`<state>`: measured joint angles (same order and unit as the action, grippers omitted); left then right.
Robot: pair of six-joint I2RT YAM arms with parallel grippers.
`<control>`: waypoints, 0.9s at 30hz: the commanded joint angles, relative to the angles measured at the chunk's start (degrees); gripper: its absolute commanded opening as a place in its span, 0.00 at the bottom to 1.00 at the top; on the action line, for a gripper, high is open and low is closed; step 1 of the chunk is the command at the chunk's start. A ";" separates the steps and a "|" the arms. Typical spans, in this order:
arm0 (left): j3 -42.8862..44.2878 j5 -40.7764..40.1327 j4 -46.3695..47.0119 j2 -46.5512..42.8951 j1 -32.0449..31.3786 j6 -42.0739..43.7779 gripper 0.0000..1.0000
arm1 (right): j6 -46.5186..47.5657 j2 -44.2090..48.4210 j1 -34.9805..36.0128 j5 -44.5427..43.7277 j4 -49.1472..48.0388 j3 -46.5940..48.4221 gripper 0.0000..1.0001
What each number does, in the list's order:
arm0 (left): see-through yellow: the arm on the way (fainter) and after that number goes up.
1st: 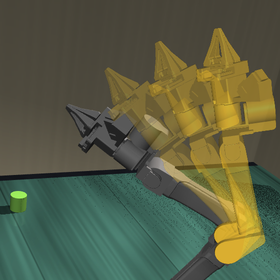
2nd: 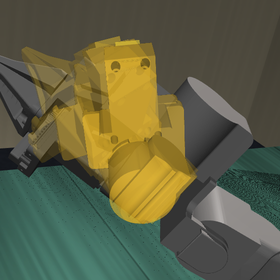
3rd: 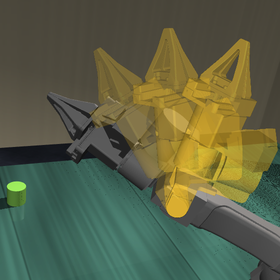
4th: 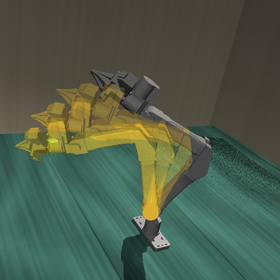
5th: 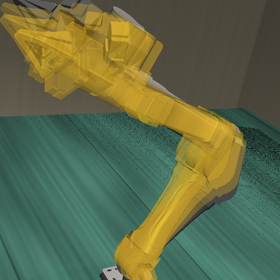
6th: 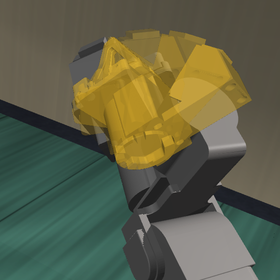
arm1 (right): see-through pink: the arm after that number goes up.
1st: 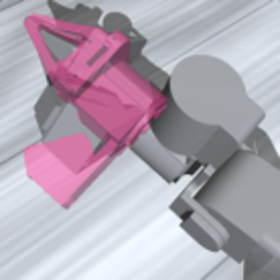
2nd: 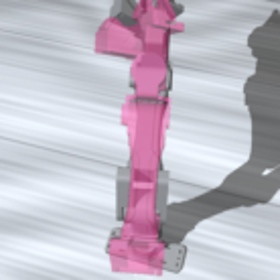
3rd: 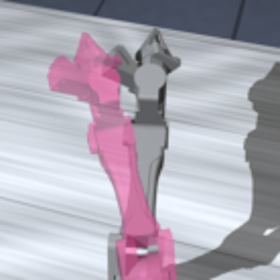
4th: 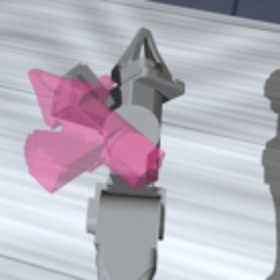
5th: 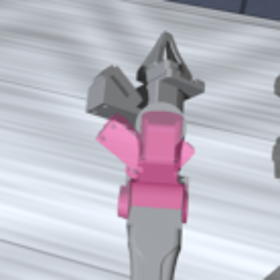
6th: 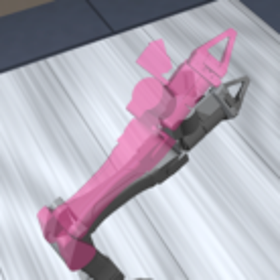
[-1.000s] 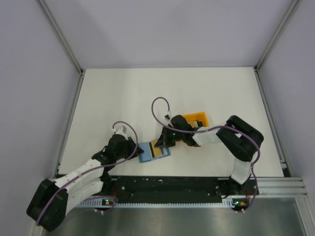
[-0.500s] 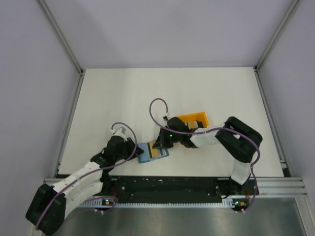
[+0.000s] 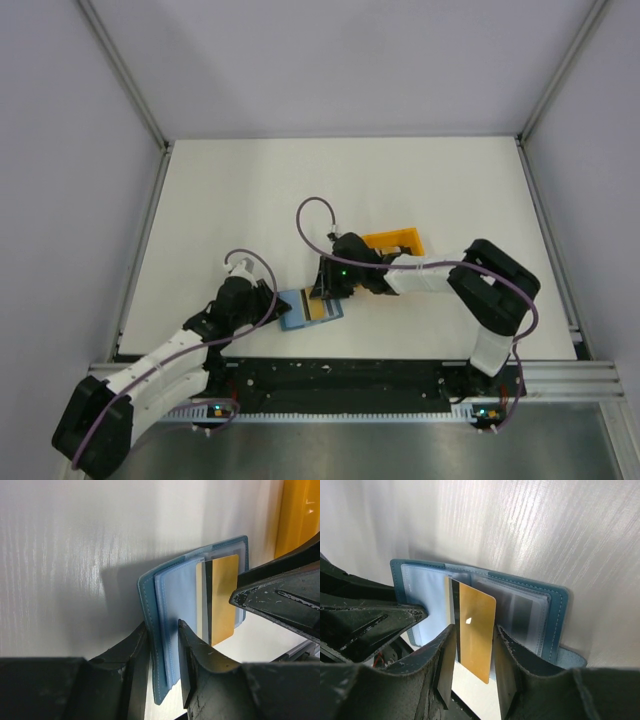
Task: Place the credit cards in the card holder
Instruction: Insert the credit card into the card holder.
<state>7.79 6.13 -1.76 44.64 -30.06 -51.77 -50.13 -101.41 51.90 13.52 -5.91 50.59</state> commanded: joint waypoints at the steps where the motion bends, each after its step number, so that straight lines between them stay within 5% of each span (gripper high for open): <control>1: 1.08 -0.33 1.23 0.62 -0.08 0.35 0.33 | 4.33 0.68 1.71 -2.88 5.56 3.37 0.35; 5: 1.44 0.28 1.32 1.41 0.00 0.61 0.32 | 4.95 -0.63 2.59 -0.61 4.60 4.78 0.29; 22: 0.21 0.99 3.61 -1.05 -0.08 -0.52 0.32 | 0.65 -5.38 3.91 7.13 3.97 8.47 0.33; 27: -0.15 -1.56 0.37 -2.71 -0.08 -0.97 0.23 | 0.56 -3.89 3.04 5.91 7.30 7.43 0.32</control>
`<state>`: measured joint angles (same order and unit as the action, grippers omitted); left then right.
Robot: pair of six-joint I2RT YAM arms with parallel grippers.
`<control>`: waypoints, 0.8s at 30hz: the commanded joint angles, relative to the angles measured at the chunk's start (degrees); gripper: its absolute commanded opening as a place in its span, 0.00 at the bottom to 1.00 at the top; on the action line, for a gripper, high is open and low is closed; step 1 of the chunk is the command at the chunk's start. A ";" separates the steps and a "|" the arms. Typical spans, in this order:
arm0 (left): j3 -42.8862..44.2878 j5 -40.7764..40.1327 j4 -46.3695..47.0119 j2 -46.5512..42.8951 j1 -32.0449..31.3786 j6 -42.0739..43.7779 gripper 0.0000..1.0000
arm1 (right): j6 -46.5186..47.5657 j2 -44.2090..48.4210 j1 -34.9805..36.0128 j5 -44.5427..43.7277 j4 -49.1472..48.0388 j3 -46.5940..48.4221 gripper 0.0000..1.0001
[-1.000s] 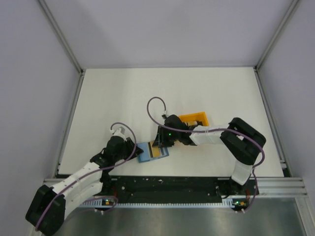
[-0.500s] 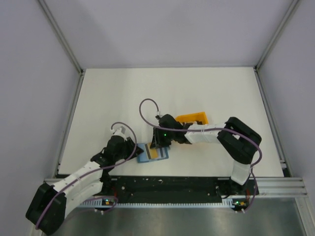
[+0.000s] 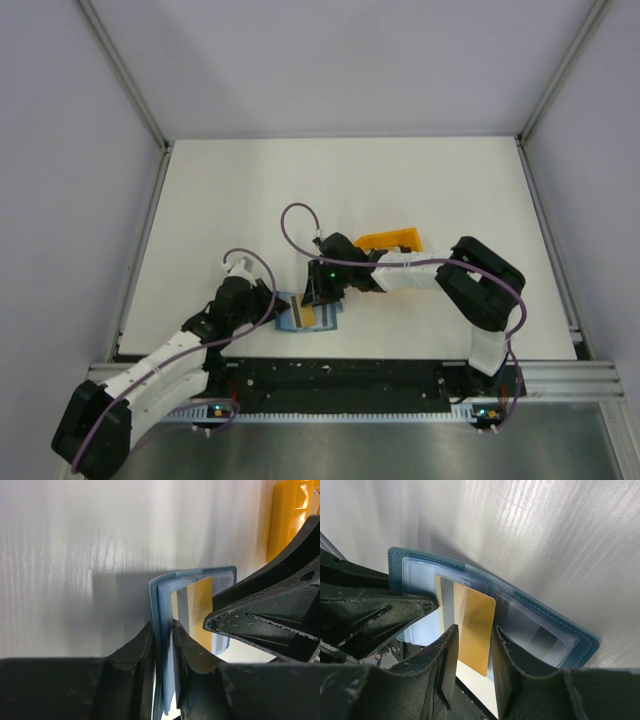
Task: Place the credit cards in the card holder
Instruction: Insert the credit card into the card holder.
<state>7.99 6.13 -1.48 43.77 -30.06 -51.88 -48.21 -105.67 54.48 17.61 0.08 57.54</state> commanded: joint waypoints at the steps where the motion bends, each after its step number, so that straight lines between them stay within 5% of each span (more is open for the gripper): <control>1: -0.34 -1.82 -0.37 -2.28 -0.08 -0.86 0.22 | -1.45 0.64 -0.07 1.21 1.33 -0.23 0.31; 4: -0.26 -3.58 -2.38 -3.51 -0.08 -0.60 0.24 | -1.36 0.11 -1.56 0.50 1.33 -1.55 0.29; 8: 0.97 -5.52 -8.44 -6.06 -0.08 0.28 0.40 | -1.28 0.02 -3.23 -0.03 0.72 -3.39 0.29; 13: 1.77 -7.54 -13.02 -9.92 -0.08 1.08 0.44 | -1.28 0.02 -3.33 1.55 -1.92 -4.36 0.30; 24: 0.10 -4.65 -12.33 -10.98 -0.08 0.38 0.00 | -0.14 0.55 -3.15 3.05 -0.70 -3.22 0.30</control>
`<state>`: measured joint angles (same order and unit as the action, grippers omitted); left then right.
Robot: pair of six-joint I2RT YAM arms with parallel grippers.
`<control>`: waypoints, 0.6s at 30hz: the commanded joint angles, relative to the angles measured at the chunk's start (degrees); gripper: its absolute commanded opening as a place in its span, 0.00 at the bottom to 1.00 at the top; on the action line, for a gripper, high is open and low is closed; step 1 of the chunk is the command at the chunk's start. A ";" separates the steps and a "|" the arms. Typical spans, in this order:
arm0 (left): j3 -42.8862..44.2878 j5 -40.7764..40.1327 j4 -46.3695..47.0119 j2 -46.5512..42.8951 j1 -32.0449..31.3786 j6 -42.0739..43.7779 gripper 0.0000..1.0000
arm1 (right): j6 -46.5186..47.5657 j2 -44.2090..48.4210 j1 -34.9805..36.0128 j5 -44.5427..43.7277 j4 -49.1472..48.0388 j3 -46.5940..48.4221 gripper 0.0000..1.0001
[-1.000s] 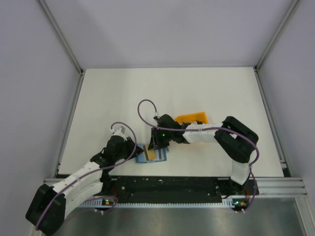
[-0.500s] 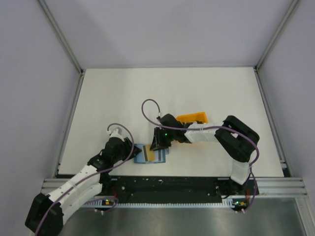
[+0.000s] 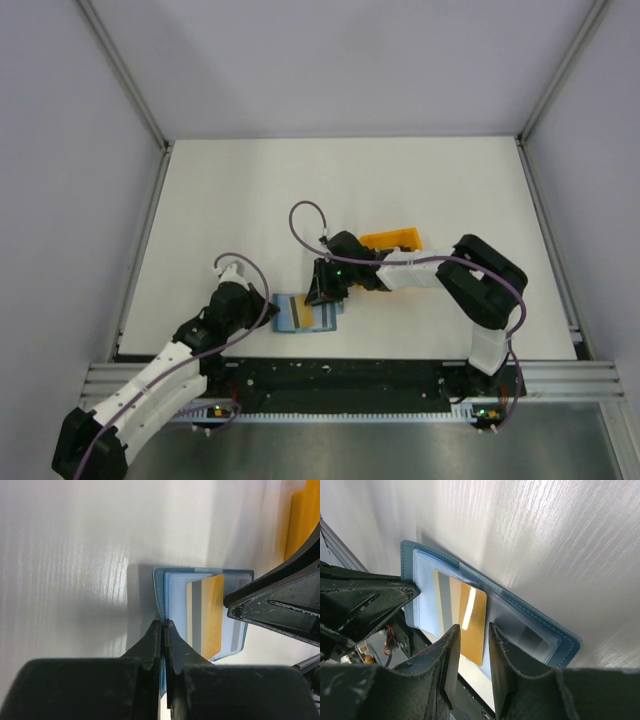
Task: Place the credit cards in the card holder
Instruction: Insert the credit card into the card holder.
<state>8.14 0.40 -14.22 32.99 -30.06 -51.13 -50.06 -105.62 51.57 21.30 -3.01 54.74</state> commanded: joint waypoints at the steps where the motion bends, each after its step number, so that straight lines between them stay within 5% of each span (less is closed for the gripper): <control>1: -0.40 1.18 1.46 -0.12 -0.08 -0.63 0.00 | 1.90 0.59 -0.24 -0.56 2.56 -0.16 0.30; 10: -7.70 1.27 16.13 0.84 -0.08 -13.72 0.00 | 5.06 -1.25 -1.73 0.15 6.25 4.93 0.30; 18: -11.57 -4.09 18.17 -2.76 -0.35 -19.53 0.00 | 7.00 0.77 -2.09 -1.35 11.00 4.77 0.31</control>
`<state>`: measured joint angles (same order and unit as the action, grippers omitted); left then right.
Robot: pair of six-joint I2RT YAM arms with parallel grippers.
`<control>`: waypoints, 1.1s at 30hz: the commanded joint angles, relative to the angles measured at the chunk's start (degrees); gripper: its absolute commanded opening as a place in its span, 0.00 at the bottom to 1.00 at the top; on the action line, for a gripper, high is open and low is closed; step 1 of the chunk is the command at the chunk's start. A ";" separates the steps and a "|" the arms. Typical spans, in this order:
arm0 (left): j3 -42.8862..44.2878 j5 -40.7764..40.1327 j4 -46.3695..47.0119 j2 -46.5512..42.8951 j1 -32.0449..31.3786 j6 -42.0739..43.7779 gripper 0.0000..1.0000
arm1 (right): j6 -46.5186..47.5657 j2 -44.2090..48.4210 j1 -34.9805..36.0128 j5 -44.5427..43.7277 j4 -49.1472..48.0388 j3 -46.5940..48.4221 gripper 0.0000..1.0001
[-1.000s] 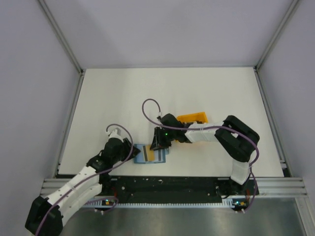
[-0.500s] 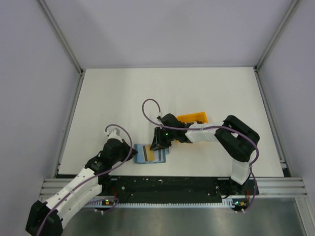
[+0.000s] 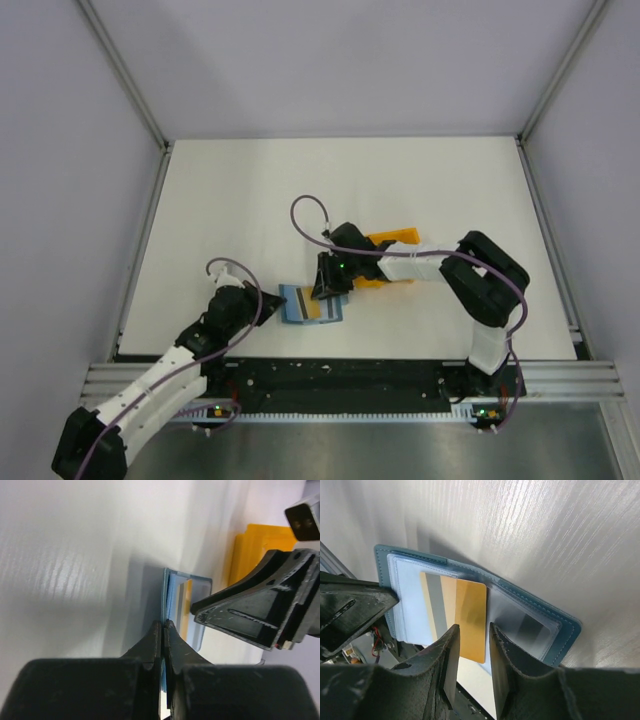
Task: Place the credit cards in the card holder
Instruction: Insert the credit card into the card holder.
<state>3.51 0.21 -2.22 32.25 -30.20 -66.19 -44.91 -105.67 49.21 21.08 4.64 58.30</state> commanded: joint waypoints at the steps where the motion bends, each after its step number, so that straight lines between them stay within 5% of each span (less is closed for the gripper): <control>1: -7.11 -4.07 6.26 -2.10 -0.21 -4.56 0.00 | 1.23 1.07 0.71 -0.96 2.48 0.59 0.31; 13: -6.06 -0.56 11.88 10.02 -0.22 -2.54 0.00 | -5.37 0.64 2.91 2.65 -7.90 -1.18 0.31; 19: -5.88 -0.47 11.98 9.76 -0.30 -1.57 0.00 | -4.05 -0.33 2.91 2.47 -7.64 -0.12 0.31; 24: -5.62 -1.43 8.29 7.31 -0.30 -1.22 0.00 | -0.28 5.38 2.47 -9.03 0.63 -0.82 0.32; 33: -5.00 -2.41 4.94 4.31 -0.21 0.19 0.00 | -0.18 1.44 0.71 -3.86 -1.92 -0.74 0.32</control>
<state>3.46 -1.19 3.31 36.99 -30.48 -67.48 -45.52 -103.02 49.87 15.97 4.29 56.99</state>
